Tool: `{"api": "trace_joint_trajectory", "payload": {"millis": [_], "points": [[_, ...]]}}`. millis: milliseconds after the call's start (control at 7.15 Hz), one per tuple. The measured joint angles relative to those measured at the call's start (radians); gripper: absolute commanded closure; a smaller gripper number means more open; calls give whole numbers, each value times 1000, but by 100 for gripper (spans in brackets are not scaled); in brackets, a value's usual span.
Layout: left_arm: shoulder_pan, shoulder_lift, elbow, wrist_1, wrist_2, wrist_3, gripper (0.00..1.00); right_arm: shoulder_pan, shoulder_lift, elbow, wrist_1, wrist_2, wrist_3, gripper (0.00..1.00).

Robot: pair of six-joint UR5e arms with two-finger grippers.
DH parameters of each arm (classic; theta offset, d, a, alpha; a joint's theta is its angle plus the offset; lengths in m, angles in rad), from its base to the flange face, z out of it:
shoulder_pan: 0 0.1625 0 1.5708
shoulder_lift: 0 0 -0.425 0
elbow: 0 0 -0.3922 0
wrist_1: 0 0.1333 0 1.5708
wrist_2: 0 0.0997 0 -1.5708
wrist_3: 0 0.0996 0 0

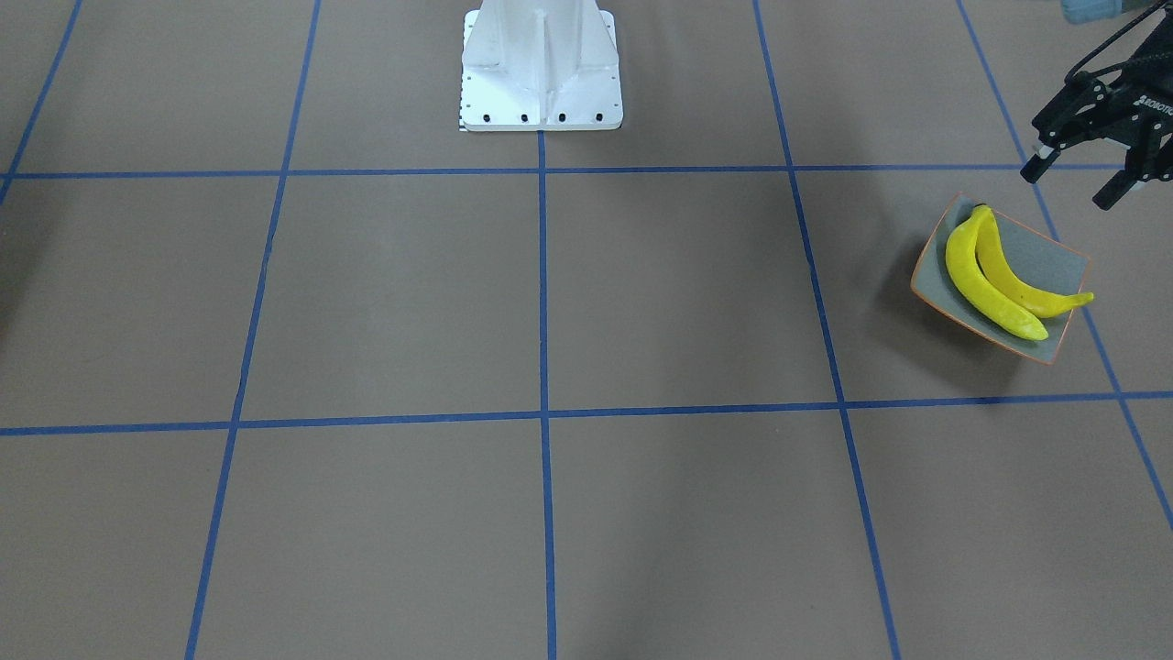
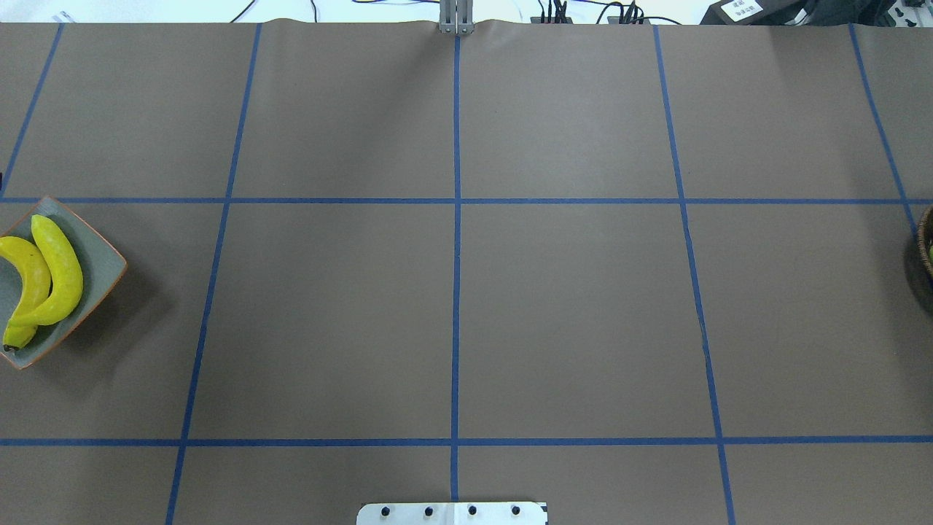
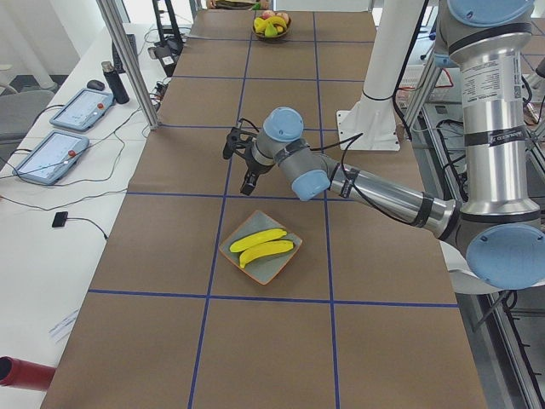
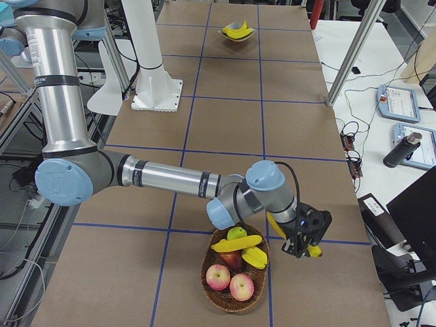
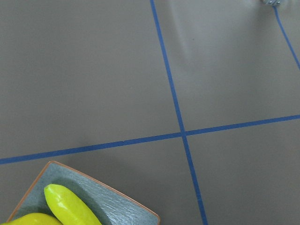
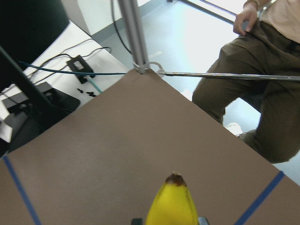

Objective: Transfer all bananas from basket to plate

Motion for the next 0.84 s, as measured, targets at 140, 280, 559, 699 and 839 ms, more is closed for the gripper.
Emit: {"api": "trace_joint_trajectory", "payload": {"millis": [140,280,559,699,839], "points": [[4,-45,16,-15,-3,-3,0,-44,23,40,-1,4,2,100],[6,-81,30,-22,-6,-5,0,-86,37,88,-14,6,7,100],[15,-130,40,-16,-8,-28,0,-179,59,249,-129,-2,25,100],[40,-173,45,9,-7,-65,0,-226,82,344,-229,-17,32,100],[70,-225,45,59,-6,-105,0,-272,112,426,-337,-42,35,100]]}}
